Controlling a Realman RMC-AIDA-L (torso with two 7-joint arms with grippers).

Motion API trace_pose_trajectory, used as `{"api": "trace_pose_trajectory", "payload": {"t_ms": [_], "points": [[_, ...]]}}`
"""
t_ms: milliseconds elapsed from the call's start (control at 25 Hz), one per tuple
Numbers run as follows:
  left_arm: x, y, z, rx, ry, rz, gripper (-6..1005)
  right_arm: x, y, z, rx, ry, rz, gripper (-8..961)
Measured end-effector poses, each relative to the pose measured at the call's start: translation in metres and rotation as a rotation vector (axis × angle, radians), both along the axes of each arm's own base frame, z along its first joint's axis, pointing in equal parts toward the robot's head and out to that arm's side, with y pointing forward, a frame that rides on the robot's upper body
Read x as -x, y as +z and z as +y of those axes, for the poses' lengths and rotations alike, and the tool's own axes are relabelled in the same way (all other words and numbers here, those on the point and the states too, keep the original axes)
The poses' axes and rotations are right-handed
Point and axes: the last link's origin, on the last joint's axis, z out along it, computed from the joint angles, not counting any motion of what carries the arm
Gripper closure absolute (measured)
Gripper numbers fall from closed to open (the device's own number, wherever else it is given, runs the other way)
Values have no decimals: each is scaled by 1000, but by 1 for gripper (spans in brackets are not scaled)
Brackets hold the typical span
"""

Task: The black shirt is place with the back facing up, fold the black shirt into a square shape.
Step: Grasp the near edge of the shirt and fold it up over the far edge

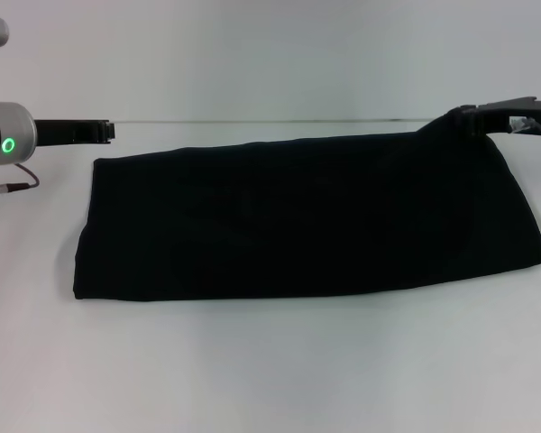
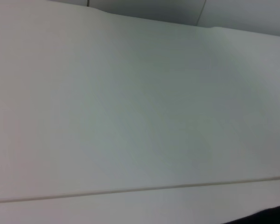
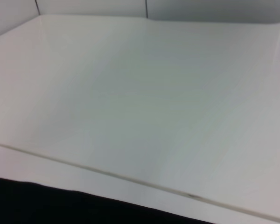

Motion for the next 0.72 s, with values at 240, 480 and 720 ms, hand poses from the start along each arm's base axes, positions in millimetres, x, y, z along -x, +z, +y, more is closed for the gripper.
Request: {"api": "trace_pose_trajectory", "payload": {"t_ms": [240, 480, 720], "points": [[0, -8, -4, 38, 34, -10, 925, -3, -6, -4, 7, -13, 12, 933], [1, -16, -6, 61, 137, -38, 900, -8, -14, -10, 18, -27, 16, 933], [2, -21, -7, 47, 202, -85, 748, -9, -19, -11, 22, -23, -8, 933]]}}
